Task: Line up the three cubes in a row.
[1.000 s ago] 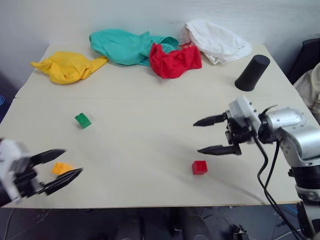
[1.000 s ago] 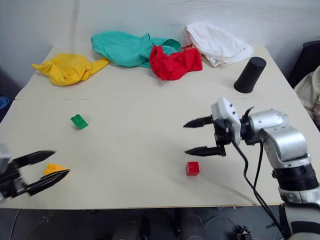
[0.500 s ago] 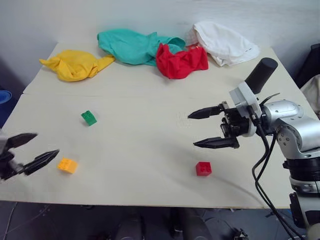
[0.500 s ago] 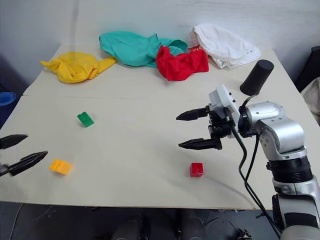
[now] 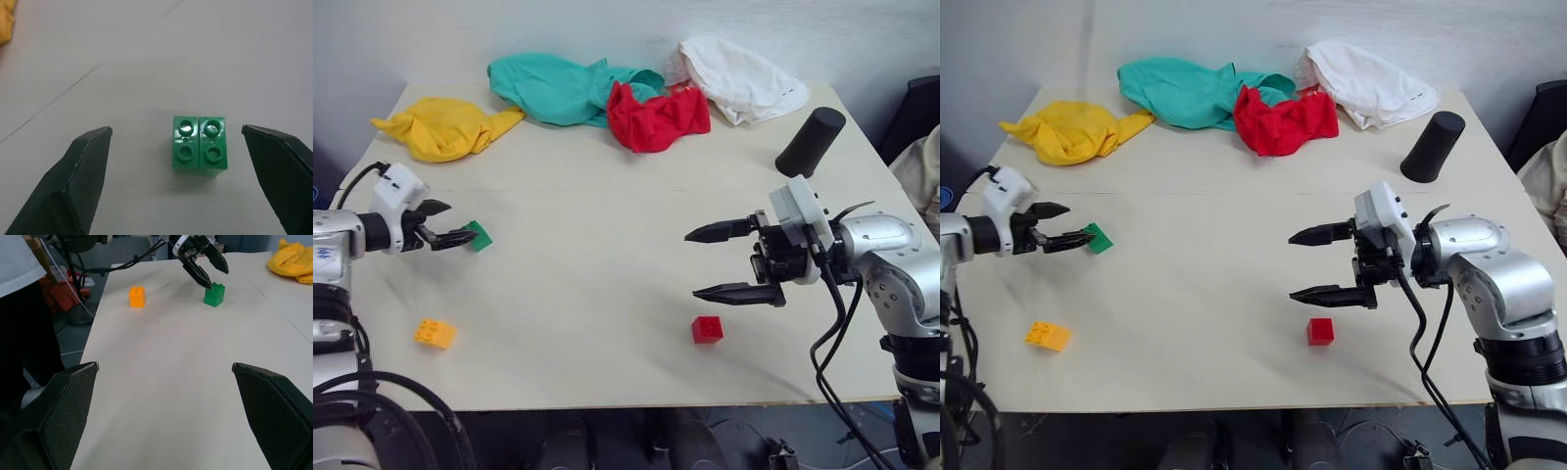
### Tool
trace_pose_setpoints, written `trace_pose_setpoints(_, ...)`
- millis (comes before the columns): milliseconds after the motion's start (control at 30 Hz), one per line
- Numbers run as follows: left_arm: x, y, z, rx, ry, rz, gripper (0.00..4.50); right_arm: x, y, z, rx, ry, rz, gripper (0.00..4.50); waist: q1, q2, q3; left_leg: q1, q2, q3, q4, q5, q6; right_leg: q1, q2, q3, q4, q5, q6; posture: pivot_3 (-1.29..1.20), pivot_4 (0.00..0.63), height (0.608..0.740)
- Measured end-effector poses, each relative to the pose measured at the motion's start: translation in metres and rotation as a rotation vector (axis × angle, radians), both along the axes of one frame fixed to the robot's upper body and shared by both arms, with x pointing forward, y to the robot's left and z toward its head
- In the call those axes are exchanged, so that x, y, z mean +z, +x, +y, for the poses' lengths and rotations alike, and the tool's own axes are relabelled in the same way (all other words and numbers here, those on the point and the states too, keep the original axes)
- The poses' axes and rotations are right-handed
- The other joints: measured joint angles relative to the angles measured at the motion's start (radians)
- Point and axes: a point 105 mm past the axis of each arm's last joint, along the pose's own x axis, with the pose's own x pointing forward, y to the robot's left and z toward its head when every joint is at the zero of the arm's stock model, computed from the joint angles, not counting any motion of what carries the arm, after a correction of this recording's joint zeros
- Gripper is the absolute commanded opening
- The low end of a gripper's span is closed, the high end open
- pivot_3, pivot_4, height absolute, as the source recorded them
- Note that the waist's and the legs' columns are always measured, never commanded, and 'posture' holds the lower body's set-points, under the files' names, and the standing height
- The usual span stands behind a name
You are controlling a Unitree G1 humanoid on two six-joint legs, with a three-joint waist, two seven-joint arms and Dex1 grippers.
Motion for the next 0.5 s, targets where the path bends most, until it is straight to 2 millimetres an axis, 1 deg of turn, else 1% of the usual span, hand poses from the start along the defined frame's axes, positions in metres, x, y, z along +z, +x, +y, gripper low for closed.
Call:
trace_pose_setpoints(100,-0.008,0.006,-0.003,-0.004,-0.005,0.037,4.5,0.001,-0.002,-0.001,-0.028,0.006,-0.007,4.49,0.002,0.0,0.0,0.0,0.0,-0.001,0.001,0.0,0.0,0.0,0.0,-0.001,0.001,0.0,0.0,0.0,0.15,0.74)
trace_pose_setpoints(200,-0.011,0.007,-0.004,-0.01,0.002,0.059,4.5,0.002,-0.002,-0.002,-0.05,0.011,-0.022,4.49,0.002,0.0,0.0,0.0,0.0,-0.001,0.001,0.0,0.0,0.0,0.0,-0.001,0.001,0.0,0.0,0.0,0.15,0.74)
trace_pose_setpoints(300,-0.015,0.01,-0.004,-0.006,0.036,0.075,3.86,0.003,-0.001,-0.001,-0.069,0.012,-0.039,4.5,0.002,0.0,0.0,0.0,0.0,-0.001,0.001,0.0,0.0,0.0,0.0,-0.001,0.001,0.0,0.0,0.0,0.15,0.74)
trace_pose_setpoints(500,-0.023,0.01,-0.006,-0.007,0.03,0.107,2.04,0.004,-0.001,-0.001,-0.074,0.013,-0.046,4.5,0.003,-0.001,0.0,0.0,0.0,-0.001,0.001,0.0,0.0,0.0,-0.001,-0.001,0.001,0.0,0.0,0.0,0.15,0.74)
